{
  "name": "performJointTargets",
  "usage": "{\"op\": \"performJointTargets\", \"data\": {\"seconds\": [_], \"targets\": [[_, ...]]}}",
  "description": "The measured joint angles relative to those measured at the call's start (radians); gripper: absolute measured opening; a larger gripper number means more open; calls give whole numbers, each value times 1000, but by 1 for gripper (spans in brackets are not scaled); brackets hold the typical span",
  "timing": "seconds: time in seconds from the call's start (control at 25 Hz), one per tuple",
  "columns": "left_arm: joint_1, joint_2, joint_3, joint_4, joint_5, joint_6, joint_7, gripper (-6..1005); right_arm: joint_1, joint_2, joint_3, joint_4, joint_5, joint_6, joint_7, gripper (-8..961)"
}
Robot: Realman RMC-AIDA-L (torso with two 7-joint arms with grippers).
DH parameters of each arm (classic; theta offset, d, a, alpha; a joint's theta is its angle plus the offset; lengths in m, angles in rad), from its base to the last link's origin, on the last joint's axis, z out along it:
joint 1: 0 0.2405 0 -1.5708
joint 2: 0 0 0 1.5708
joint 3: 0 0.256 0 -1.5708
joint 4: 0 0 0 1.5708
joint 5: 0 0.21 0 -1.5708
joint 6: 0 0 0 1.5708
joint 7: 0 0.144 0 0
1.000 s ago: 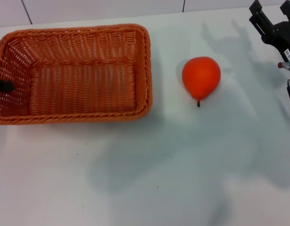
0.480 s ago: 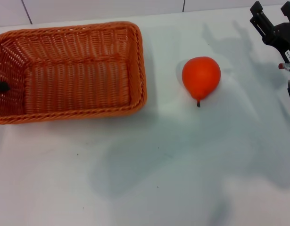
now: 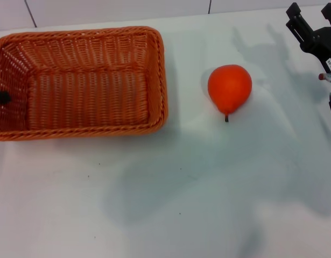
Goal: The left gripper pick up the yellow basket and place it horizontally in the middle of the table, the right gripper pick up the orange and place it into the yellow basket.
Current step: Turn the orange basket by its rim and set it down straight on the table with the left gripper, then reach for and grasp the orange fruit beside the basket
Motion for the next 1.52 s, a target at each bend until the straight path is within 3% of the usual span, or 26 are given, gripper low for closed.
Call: {"op": "performJointTargets", "data": {"seconds": [0.32,0.64,0.72,1.04,1.24,1.36,1.52], "targets": [[6,-13,0,25,-1,-16,0,239,0,0,0,0,0,-4,0,932],[12,-13,7,27,-33,-30,19,599,-1,0,0,2,0,-4,0,925],[23,-13,8,29,-94,-31,66,689,-1,0,-1,2,0,-4,0,923],[48,-13,8,64,-211,-32,137,868,0,0,-9,2,0,0,0,916],[102,-14,0,68,-472,-79,315,915,3,0,-12,0,-71,0,17,912],[143,-16,0,-4,-736,-75,502,921,8,-3,-12,-2,-131,11,82,909],[165,-15,2,-76,-901,-41,625,921,19,-1,-12,-2,-238,41,143,906]]}}
